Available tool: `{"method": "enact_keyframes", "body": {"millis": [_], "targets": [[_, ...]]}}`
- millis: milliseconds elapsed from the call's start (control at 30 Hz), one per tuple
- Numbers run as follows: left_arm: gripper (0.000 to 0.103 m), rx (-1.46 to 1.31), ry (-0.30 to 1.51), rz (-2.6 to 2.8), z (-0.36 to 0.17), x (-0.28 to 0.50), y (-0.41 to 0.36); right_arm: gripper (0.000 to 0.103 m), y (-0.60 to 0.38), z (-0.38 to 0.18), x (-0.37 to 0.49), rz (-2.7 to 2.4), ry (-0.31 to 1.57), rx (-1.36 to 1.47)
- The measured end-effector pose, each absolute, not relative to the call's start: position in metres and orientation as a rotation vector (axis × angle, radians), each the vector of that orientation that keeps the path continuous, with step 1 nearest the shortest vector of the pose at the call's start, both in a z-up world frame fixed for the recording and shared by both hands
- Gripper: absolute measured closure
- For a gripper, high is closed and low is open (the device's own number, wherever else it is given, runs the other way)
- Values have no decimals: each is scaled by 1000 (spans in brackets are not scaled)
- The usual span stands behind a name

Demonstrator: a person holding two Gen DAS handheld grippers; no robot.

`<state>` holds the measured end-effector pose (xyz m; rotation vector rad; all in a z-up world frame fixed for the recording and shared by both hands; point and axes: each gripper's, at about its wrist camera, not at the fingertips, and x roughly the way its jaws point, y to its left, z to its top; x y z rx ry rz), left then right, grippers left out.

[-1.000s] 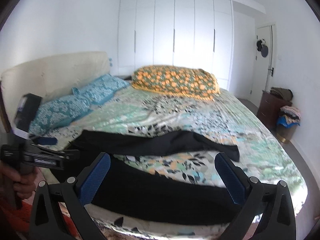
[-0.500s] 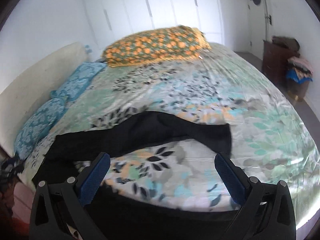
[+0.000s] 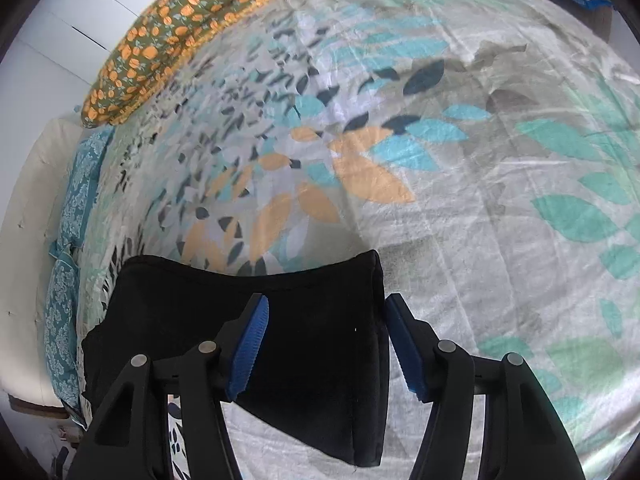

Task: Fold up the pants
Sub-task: 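Lower the right tool to the hem of one trouser leg and grasp it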

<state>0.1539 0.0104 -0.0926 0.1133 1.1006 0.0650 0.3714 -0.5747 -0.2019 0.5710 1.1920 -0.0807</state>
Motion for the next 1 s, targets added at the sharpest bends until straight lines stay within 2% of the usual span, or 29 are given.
{"method": "enact_keyframes", "body": {"millis": [67,100,133,333,500,567,633,700,800,900,1000], "targets": [[1,126,1122,51,-99,155,3,50,-573,-201,379,-69,1190,550],[1,132,1133,44,-102,156,-1,78,-572,-197,385,-56,1198,512],[1,137,1141,38,-105,156,-5,97,-570,-191,390,-45,1205,467],[1,165,1142,0,-113,160,-26,97,-570,-116,417,-158,1042,92],[1,179,1143,-23,-116,165,-39,97,-560,-145,446,-205,1091,-49],[1,189,1154,-26,-118,164,-42,89,-570,-169,444,-247,1127,19],[1,198,1162,-25,-119,163,-43,67,-587,-184,434,-283,1151,130],[1,202,1159,-19,-119,161,-41,59,-608,-181,411,-287,1096,253],[1,177,1159,-5,-122,163,-34,51,-644,-177,367,-297,1041,495],[1,139,1176,-5,-127,165,-31,51,-660,-189,329,-223,1053,749],[1,129,1198,-16,-132,164,-33,52,-647,-201,318,-127,1071,842]]}}
